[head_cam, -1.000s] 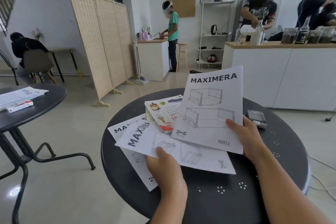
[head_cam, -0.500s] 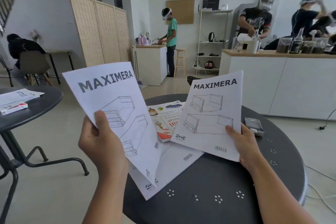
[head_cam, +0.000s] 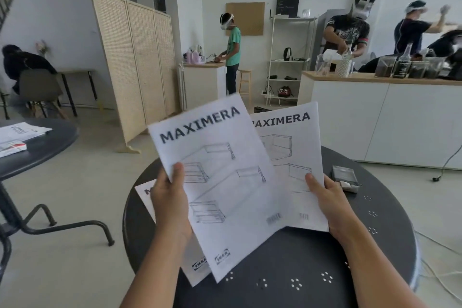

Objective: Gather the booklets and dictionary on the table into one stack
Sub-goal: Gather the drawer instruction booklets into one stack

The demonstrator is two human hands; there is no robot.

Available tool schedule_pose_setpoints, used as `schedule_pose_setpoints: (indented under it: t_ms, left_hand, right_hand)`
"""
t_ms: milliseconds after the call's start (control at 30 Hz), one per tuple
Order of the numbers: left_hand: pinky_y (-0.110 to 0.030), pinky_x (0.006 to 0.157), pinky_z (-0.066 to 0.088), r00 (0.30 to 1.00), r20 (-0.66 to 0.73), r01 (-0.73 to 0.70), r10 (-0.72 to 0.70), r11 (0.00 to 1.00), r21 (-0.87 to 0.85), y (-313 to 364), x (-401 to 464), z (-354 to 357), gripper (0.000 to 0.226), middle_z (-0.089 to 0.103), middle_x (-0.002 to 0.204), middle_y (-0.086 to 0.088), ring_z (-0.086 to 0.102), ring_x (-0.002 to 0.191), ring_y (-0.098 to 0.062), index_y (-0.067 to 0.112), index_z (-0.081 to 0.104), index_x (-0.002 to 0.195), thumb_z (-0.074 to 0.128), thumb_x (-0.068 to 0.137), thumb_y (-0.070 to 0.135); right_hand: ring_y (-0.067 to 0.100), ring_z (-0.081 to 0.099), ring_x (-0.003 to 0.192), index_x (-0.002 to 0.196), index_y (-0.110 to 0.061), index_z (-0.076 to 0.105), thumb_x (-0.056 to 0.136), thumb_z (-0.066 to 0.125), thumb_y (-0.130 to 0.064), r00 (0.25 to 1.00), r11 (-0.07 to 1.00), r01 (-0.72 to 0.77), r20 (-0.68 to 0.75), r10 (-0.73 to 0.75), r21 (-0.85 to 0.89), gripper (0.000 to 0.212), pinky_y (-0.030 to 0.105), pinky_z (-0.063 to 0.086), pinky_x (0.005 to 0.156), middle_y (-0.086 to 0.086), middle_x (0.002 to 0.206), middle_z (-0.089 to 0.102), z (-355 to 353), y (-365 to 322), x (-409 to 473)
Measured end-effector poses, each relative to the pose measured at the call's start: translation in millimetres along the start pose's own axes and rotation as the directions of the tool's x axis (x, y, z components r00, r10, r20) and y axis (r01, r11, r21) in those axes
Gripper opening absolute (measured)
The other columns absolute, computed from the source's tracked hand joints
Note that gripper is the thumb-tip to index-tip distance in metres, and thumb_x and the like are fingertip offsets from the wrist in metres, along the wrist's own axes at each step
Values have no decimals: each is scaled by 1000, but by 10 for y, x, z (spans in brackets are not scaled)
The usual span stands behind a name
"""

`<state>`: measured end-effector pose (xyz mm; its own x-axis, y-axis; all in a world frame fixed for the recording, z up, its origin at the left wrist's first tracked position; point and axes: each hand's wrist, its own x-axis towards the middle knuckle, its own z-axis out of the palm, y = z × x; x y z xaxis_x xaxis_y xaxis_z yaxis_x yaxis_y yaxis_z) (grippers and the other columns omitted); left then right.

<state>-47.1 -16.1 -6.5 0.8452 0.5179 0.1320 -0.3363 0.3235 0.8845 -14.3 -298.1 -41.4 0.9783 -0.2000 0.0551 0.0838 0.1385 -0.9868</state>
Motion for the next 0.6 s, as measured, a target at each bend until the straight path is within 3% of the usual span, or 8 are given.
schedule_pose_setpoints:
  t_ms: [100, 167, 233, 333, 400, 467, 533, 600]
  left_hand:
    - [-41, 71, 60, 995, 98, 13, -30, 987, 163, -245, 91, 76, 18, 76, 91, -3, 74, 86, -25, 29, 71, 89, 57, 101, 27]
    - [-50, 81, 58, 990, 137, -55, 21, 966, 253, -314, 147, 164, 18, 76, 91, -6, 71, 94, -34, 31, 70, 87, 57, 100, 30]
    - [-38, 76, 56, 973, 221, -145, 72, 931, 334, -327, 212, 282, 13, 74, 95, -2, 70, 95, -26, 33, 67, 93, 56, 100, 31]
    - [-31, 91, 48, 923, 385, -204, 27, 881, 427, -416, 284, 398, 13, 62, 123, 3, 62, 109, -11, 44, 60, 109, 59, 97, 41]
    - [-35, 101, 42, 911, 408, -150, -59, 873, 463, -542, 291, 369, 48, 49, 142, 5, 54, 125, -14, 41, 50, 132, 66, 88, 51]
    - [-37, 104, 42, 909, 384, -25, -160, 901, 434, -638, 287, 304, 79, 37, 154, 6, 47, 134, -17, 36, 35, 149, 76, 82, 46]
    - [-41, 106, 46, 883, 407, 59, -232, 917, 395, -696, 309, 282, 83, 43, 153, 5, 53, 132, -17, 40, 39, 144, 83, 74, 44]
    - [-41, 99, 53, 857, 472, -18, -207, 903, 430, -702, 293, 301, 65, 59, 139, 8, 62, 124, -19, 41, 47, 136, 80, 81, 34]
  right_hand:
    - [23, 78, 77, 104, -14, 74, 100, 55, -38, 995, 1000, 6, 99, -6, -3, 30, 34, 62, 59, 9, 92, 81, 8, -33, -32]
    - [29, 78, 83, 104, -12, 76, 82, 73, -52, 983, 1000, 21, 183, -20, -1, 46, 39, 63, 65, 15, 98, 80, 23, -44, -53]
    - [35, 77, 88, 108, -8, 74, 62, 92, -44, 965, 1000, 7, 262, 1, -27, 61, 42, 63, 69, 20, 104, 78, 16, -37, -41]
    - [42, 74, 93, 116, 0, 69, 72, 83, -13, 950, 999, -29, 309, 38, -33, 48, 47, 62, 75, 24, 110, 76, -8, -34, -29]
    - [42, 74, 91, 114, -1, 70, 75, 80, -11, 958, 1000, -9, 286, 7, 7, 42, 48, 62, 75, 26, 110, 75, -16, -43, -23]
    - [39, 75, 86, 109, -2, 72, 78, 81, -8, 970, 996, 35, 236, -54, 86, 33, 47, 63, 72, 27, 107, 75, -6, -54, -30]
    - [34, 76, 80, 102, -4, 75, 75, 81, -10, 977, 981, 71, 187, -104, 178, 29, 43, 64, 67, 25, 102, 77, 8, -76, -37]
    - [33, 77, 82, 101, -4, 76, 67, 88, -21, 974, 967, 107, 169, -148, 231, 40, 42, 64, 67, 22, 102, 78, -8, -93, -34]
